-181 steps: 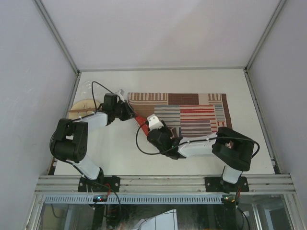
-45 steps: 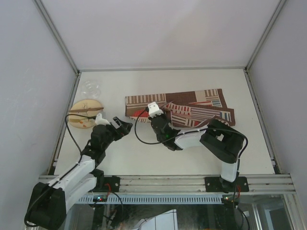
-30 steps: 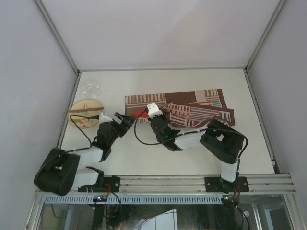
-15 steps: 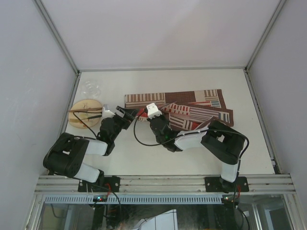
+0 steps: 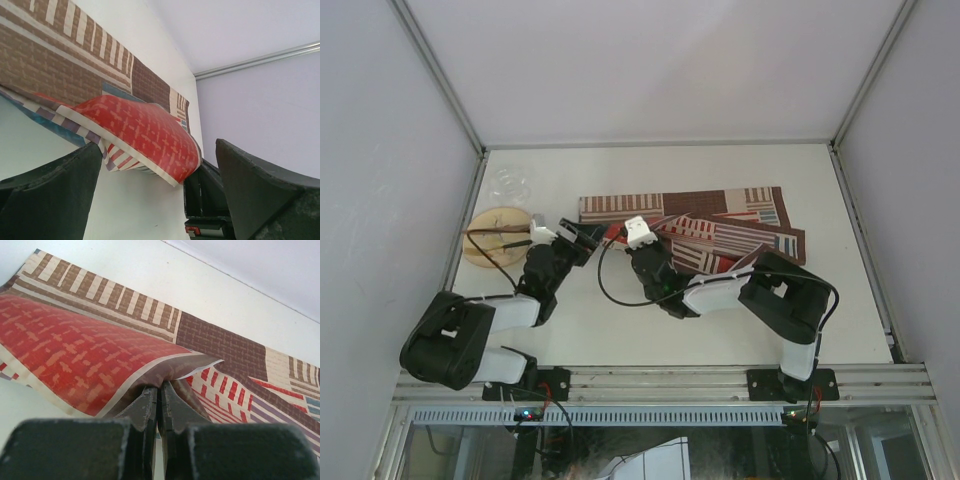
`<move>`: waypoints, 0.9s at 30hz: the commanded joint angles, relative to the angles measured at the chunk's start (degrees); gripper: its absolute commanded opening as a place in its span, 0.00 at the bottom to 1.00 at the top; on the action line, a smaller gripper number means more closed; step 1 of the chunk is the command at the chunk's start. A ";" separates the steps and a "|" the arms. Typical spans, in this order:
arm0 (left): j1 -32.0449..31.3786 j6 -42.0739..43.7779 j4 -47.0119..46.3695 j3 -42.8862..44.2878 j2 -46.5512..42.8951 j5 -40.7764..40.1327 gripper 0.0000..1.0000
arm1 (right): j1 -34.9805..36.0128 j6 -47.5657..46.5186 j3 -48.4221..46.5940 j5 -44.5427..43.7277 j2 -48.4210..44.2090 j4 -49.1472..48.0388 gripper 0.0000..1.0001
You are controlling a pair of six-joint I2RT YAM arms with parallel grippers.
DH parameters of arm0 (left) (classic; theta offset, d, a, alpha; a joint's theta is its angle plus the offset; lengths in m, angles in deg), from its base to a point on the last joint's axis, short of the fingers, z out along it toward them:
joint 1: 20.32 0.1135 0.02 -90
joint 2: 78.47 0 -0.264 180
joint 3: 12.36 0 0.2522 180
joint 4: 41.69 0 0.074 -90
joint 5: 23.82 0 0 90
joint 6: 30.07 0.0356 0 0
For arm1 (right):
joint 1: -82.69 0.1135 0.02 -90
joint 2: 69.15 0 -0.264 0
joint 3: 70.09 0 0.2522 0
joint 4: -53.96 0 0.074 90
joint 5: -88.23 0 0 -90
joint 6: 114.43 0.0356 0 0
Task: Set the dinner table for one person
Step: Flatten out the napkin at the center of the board.
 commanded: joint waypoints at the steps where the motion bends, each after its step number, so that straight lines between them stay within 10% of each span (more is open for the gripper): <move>1: -0.55 2.48 -0.71 2.43 -3.99 0.97 0.94 | 1.59 2.36 -0.98 0.41 -1.91 -2.22 0.00; 10: -0.54 3.22 -0.50 2.67 -4.61 3.03 0.66 | 3.55 4.51 -1.00 0.27 -1.82 -0.04 0.00; 18: -0.46 2.34 -0.41 2.66 -3.72 4.47 0.09 | 5.21 7.02 -1.00 -0.36 -1.35 2.51 0.00; 27: -0.49 2.53 2.29 3.60 -3.90 6.88 0.03 | 5.76 8.28 -0.98 -0.16 -1.12 3.50 0.00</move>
